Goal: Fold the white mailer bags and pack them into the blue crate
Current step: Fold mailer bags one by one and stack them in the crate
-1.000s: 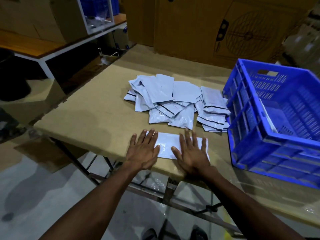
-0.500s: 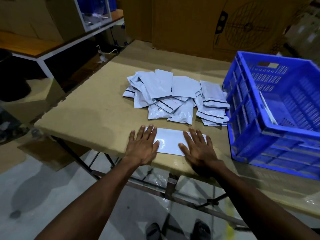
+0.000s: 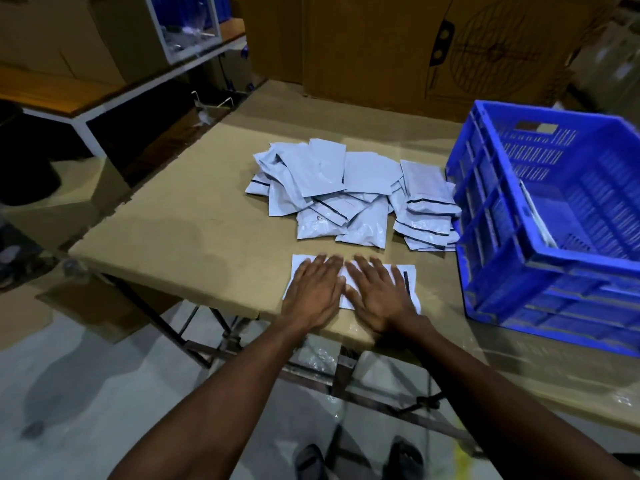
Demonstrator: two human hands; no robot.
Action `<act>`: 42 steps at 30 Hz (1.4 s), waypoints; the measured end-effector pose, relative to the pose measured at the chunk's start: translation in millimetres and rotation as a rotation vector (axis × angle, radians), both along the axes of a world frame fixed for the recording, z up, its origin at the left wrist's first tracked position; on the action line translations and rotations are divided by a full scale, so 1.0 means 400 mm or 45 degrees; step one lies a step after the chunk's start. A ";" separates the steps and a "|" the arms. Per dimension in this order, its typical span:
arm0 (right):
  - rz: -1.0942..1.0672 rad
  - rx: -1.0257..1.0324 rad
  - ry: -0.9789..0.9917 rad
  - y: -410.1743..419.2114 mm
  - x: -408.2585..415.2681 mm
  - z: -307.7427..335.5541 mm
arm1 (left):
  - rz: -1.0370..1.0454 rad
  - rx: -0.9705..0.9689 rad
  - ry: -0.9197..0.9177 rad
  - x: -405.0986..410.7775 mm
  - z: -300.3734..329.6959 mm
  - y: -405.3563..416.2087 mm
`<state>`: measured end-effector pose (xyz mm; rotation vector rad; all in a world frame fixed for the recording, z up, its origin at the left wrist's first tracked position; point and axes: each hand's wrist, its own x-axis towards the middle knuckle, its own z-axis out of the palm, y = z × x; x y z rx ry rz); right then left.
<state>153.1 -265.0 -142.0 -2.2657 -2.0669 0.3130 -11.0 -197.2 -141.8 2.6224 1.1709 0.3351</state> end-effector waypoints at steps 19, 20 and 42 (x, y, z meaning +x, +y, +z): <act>0.386 0.528 0.048 -0.050 0.042 0.010 | -0.004 -0.080 0.095 -0.088 -0.004 0.076; 0.364 0.542 0.072 -0.046 0.041 0.019 | -0.047 -0.046 0.042 -0.096 -0.005 0.071; 0.573 0.442 -0.164 -0.007 0.051 0.201 | 0.387 0.018 -0.350 -0.091 -0.023 0.040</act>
